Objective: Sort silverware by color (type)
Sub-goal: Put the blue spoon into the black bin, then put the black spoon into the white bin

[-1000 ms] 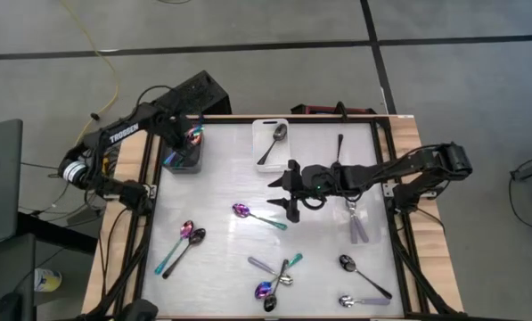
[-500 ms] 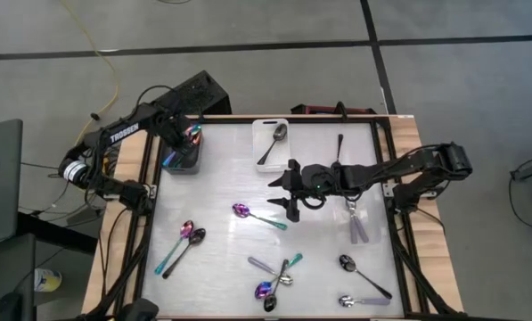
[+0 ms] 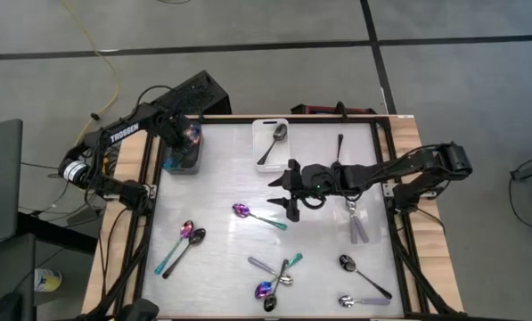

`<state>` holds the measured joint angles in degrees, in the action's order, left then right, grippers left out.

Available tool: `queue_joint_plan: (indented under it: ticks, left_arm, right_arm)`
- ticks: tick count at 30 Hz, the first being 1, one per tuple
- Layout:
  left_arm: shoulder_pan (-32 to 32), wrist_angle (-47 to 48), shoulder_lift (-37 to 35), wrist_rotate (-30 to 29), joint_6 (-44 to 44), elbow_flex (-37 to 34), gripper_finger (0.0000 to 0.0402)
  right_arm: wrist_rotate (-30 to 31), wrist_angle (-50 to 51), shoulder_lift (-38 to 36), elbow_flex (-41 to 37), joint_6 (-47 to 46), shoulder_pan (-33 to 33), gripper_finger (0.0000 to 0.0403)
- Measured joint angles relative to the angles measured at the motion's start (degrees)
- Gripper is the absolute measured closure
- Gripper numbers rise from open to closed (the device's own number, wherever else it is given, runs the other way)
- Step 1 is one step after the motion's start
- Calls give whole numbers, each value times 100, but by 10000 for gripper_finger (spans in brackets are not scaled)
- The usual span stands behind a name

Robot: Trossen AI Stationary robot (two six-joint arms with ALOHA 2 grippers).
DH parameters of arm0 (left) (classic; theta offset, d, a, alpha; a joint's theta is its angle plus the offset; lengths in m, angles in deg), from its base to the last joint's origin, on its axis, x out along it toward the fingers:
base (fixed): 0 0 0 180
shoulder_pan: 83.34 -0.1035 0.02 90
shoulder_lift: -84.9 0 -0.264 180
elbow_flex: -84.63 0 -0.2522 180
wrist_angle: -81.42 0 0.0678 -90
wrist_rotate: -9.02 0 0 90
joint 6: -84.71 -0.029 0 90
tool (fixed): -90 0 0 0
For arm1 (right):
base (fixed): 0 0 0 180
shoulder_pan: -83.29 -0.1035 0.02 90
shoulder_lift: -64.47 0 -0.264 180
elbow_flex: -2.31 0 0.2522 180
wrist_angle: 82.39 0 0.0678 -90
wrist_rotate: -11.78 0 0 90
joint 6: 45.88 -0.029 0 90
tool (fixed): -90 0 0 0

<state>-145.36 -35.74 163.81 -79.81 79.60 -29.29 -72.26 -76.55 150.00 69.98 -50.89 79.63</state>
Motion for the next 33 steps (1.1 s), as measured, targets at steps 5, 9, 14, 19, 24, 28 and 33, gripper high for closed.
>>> queue_joint_plan:
  ticks: [5, 9, 14, 19, 24, 28, 33]
  left_arm:
    - [0, -2, 0, 0, 6, 3, 323]
    - [0, 49, -1, -11, 44, 182, 292]
    - [63, 499, -4, 34, 110, 744, 277]
    - [517, 596, -125, 604, 266, 1026, 276]
    - [1595, 88, -295, 966, 353, 770, 276]
    - [2625, -170, -328, 953, 479, 645, 276]
    - [3965, -115, -330, 905, 904, 645, 276]
  right_arm:
    - [2, 0, 0, 0, -10, 0, 143]
    - [2, 0, 0, 0, -8, 0, 143]
    - [2, 5, 0, 0, -3, 0, 143]
    - [2, 97, 0, 0, -6, -48, 143]
    - [-3, 127, 0, 0, -88, -113, 143]
    - [-3, 202, 0, 0, -246, -166, 143]
    - [-5, 380, 0, 0, -250, -177, 143]
